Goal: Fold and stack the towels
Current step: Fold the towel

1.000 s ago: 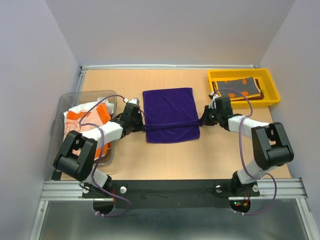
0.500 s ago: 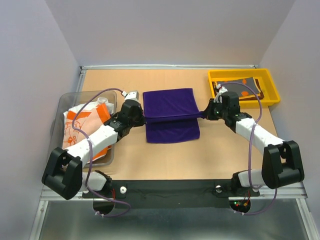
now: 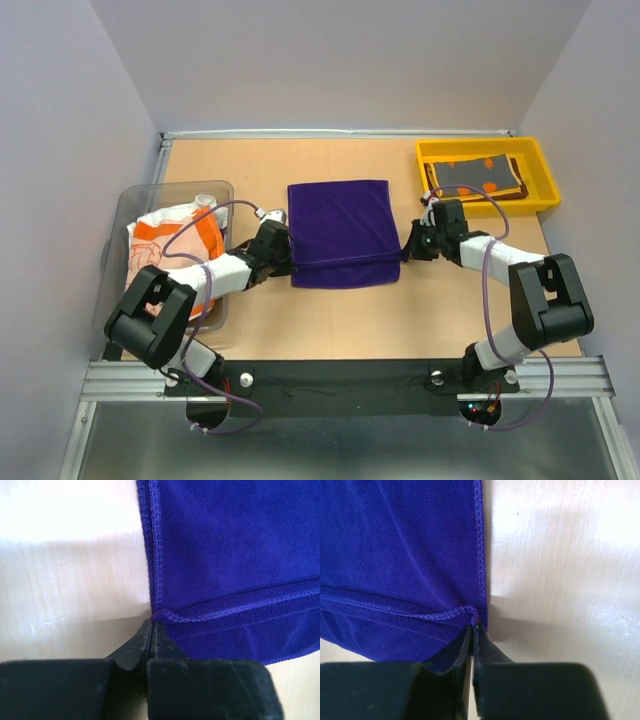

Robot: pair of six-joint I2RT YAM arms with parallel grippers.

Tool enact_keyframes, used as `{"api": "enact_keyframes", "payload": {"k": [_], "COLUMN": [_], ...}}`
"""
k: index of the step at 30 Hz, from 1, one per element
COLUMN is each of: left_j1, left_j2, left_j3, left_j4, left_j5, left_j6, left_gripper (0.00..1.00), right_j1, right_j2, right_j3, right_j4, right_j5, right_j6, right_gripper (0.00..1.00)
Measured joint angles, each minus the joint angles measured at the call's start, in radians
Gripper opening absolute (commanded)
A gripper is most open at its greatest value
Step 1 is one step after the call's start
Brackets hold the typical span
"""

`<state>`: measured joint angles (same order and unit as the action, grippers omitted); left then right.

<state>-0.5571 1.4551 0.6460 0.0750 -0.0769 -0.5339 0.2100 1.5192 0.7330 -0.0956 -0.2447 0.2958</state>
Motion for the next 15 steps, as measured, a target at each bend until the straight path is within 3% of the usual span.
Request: {"api": "enact_keyframes", "payload": {"k": [4,5,7,10,15], "left_j1": [-0.01,-0.012,-0.02,-0.043,-0.065], "left_j2": [-0.018,-0.034,-0.086,-0.247,-0.55], "left_j3": [-0.021,-0.031,-0.058,-0.108,-0.155], "left_j4": [0.014,0.013,0.002,-0.036,-0.097], "left_j5": [0.001,0.001,0.0,0.01,0.011], "left_j6": [-0.014,-0.017,-0.024,-0.059,-0.096], "left_gripper": [0.4,0.58,0.79,0.9,0.95], "right_j1": [0.0,0.0,-0.001,0.0,0.043], "right_j2": [-0.006,-0.015,-0.052,-0.145,-0.296], "right_j3": [-0.011,-0.021,-0.051,-0.087,-0.063], "right_j4": [0.003,-0.001,-0.006,-0.048,-0.15], "right_j5": [-0.029,-0.047,-0.093,-0.158,-0.204], "right_j6": [0.014,0.023,0.041,0.054,0.021], "right_gripper": [0.35,0.41,0.48,0.55,0.64]}}
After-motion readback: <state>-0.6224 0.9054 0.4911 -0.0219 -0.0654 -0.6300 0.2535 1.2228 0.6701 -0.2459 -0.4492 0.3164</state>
